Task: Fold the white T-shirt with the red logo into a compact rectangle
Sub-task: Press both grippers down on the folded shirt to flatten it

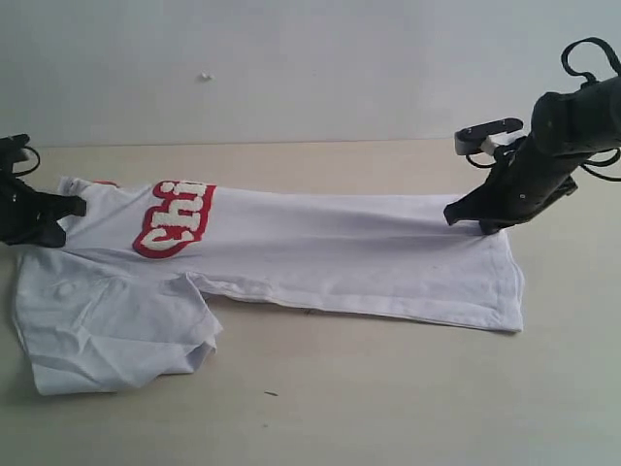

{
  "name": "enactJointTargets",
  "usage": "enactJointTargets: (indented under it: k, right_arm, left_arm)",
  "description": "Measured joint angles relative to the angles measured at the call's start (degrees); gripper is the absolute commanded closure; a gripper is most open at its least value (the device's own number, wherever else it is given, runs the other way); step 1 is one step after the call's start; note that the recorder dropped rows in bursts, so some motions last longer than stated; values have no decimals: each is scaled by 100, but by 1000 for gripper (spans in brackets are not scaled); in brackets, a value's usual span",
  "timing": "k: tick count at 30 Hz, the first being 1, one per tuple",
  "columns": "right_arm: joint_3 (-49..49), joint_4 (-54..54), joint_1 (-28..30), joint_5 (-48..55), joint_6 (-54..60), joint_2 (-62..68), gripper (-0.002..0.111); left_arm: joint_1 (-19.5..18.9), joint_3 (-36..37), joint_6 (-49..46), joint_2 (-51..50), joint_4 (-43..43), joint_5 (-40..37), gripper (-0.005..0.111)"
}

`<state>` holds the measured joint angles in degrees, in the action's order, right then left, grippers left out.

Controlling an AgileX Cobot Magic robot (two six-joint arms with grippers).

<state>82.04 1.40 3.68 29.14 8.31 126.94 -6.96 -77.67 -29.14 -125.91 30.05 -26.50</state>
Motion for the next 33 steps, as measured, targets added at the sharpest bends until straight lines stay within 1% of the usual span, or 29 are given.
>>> enactJointTargets:
  k: [3, 5, 8, 9, 10, 11, 12, 13, 14, 15, 16, 17, 18, 19, 21, 22, 24, 28, 33]
  right_arm:
    - [0, 48, 6, -8, 45, -23, 108]
    - [-13, 105, 15, -20, 88, -83, 108]
    - [-80, -177, 93, -23, 265, -260, 108]
    - [-92, -956, 129, -52, 739, -440, 108]
    - [-92, -1386, 129, -91, 1050, -512, 108]
    - [-76, -2568, -29, -61, 1981, -632, 108]
    - [-43, -3028, -126, 10, 2409, -636, 108]
    - [73, -3812, -355, 254, 2930, -587, 108]
    - [219, -4198, -577, 441, 3153, -505, 108]
    - [549, -4441, -911, 620, 3250, -309, 108]
    - [731, -4441, -1042, 670, 3191, -217, 108]
    - [1093, -4237, -1330, 715, 2894, 47, 108]
    - [1340, -3903, -1509, 740, 2558, 280, 108]
    - [1526, -3627, -1611, 783, 2262, 453, 108]
    - [1859, -2623, -1705, 880, 1393, 849, 108]
    - [1918, -2188, -1692, 910, 996, 1006, 108]
    - [2014, -1999, -1497, 921, 667, 1061, 108]
    - [2064, -2004, -1161, 1010, 540, 1110, 108]
    - [2085, -2142, -764, 1170, 518, 1114, 108]
  left_arm:
    - [-9, -5, -75, 34, 65, -38, 107]
    - [-9, 23, -378, 91, 305, -67, 107]
    - [-9, 75, -1232, 233, 1000, -122, 107]
    - [17, 86, -2011, 382, 1727, -123, 107]
    - [58, 86, -2345, 442, 2049, -131, 107]
    - [211, 34, -3116, 515, 2801, -196, 107]
    - [293, 11, -3376, 515, 3051, -232, 107]
    - [482, -29, -3754, 478, 3410, -284, 107]
    - [633, -77, -3933, 419, 3570, -302, 107]
    - [879, -150, -4049, 297, 3672, -266, 107]
    - [993, -163, -4074, 239, 3696, -222, 107]
    - [1169, -175, -4094, 147, 3696, -21, 107]
    - [1234, -175, -4007, 87, 3630, 199, 107]
    - [1257, -183, -3880, 43, 3544, 351, 107]
    - [1216, -209, -3490, -75, 3064, 641, 107]
    - [1143, -209, -3366, -174, 2795, 752, 107]
    - [961, -209, -3227, -323, 2551, 897, 107]
    - [691, -221, -2990, -379, 2558, 919, 107]
    - [338, -276, -2806, -423, 2628, 693, 107]
